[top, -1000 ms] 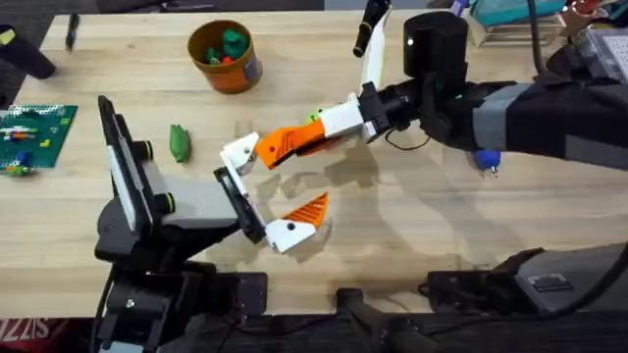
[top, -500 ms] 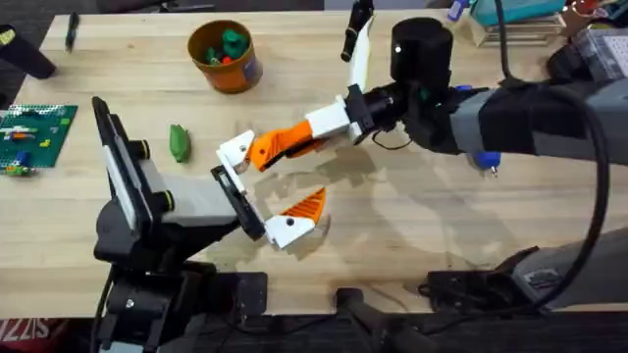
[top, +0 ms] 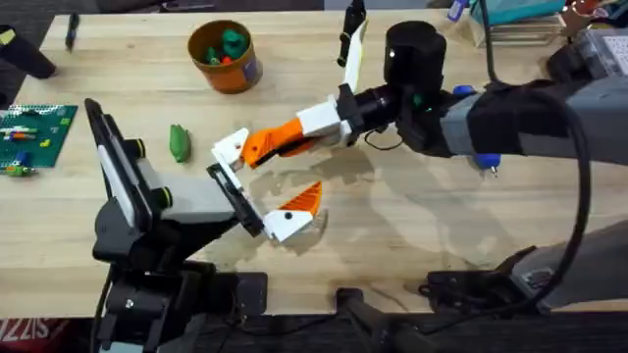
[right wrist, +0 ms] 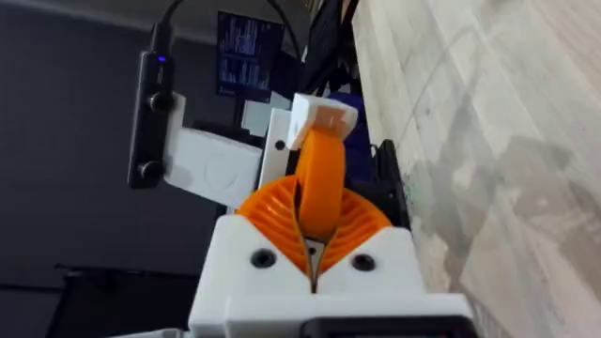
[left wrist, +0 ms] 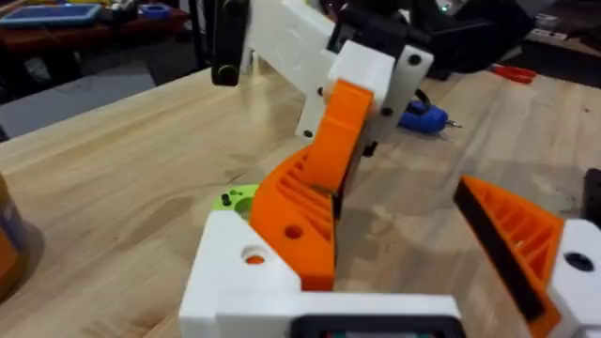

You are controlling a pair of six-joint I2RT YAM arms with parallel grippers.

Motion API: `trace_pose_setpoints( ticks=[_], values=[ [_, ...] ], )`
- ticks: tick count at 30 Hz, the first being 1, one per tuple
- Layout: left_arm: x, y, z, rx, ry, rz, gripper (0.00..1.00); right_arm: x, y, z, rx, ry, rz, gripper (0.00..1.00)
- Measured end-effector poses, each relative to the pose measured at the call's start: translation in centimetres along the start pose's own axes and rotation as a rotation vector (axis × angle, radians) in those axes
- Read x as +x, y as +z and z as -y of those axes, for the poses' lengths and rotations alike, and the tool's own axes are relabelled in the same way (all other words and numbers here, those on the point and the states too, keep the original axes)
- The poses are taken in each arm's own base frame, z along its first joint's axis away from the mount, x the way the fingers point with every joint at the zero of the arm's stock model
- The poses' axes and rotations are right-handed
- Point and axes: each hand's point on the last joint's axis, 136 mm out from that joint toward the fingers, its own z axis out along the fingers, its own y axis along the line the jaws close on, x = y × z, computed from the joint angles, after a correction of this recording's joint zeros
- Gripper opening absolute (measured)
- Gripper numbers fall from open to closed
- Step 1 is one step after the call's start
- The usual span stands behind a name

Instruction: Pick up the gripper from the table and insert it into the empty holder that is missing its gripper. Then pick up a screw, insert it into the mounting hole, and use the screwdriver to tighten it. Finally, clean up the table by picking up the vegetable and placing it into the bucket.

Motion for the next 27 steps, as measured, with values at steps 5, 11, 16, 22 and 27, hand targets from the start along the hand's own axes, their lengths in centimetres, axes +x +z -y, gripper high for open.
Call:
trace_pose_setpoints(
  ticks=[5, 11, 16, 22, 27],
  values=[
    [0.0, 0.0, -0.4, -0.024, -0.001, 0.001, 0.986, 0.0, 0.3, 0.2, -0.001, -0.047, 0.027, 0.008],
    [0.0, 0.0, -0.5, -0.026, -0.007, 0.001, 0.987, 0.1, 0.4, 0.6, -0.021, -0.084, 0.061, 0.008],
    [0.1, 0.0, -0.3, -0.014, -0.021, -0.002, 0.986, 0.0, 1.0, 1.2, -0.027, -0.073, 0.071, 0.008],
    [0.3, 0.0, 0.0, 0.002, -0.044, -0.010, 0.986, 0.0, 2.0, 1.5, -0.047, -0.107, 0.078, 0.008],
    [0.3, 0.0, 0.0, 0.002, -0.044, -0.011, 0.986, -0.1, 2.1, 1.5, -0.055, -0.099, 0.085, 0.008]
  ],
)
